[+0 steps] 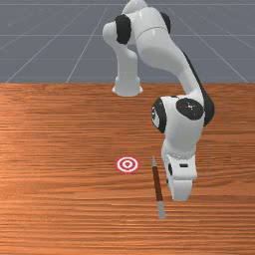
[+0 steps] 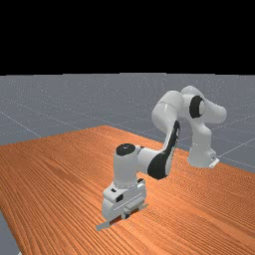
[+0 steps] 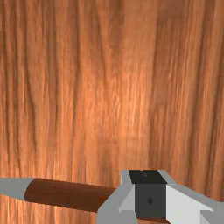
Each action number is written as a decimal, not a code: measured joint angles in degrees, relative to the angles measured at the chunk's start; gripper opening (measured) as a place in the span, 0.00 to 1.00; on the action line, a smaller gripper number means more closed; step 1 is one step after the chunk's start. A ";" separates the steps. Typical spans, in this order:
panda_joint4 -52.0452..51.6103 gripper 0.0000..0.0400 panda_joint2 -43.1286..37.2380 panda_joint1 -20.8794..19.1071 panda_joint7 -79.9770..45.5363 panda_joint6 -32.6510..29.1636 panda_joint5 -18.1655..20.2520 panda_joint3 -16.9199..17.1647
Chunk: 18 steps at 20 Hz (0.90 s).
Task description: Pick up the pen and put it to the marker
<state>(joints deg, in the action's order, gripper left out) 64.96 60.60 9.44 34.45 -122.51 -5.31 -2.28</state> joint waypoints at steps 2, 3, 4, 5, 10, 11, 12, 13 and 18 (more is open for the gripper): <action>-5.12 0.00 2.69 -0.15 -1.10 2.28 0.81 -0.07; -10.56 0.00 5.54 -0.07 -1.43 4.81 0.98 0.02; -17.14 0.00 9.13 -0.91 2.16 7.28 1.89 -1.52; -10.38 0.00 6.04 -1.03 1.76 3.42 1.61 -1.33; -15.57 0.00 9.81 -0.73 2.22 5.44 0.66 -0.43; -15.46 0.00 9.72 -0.72 1.50 5.53 0.45 0.03; -18.54 0.00 11.42 -1.01 2.01 7.21 0.87 -0.31; -15.94 0.00 10.33 -1.07 1.84 5.26 0.76 -0.23; -23.14 0.00 15.41 -1.11 2.29 6.63 1.01 -0.40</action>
<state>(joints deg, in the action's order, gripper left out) 41.82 76.01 8.34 36.74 -115.88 -4.30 -2.67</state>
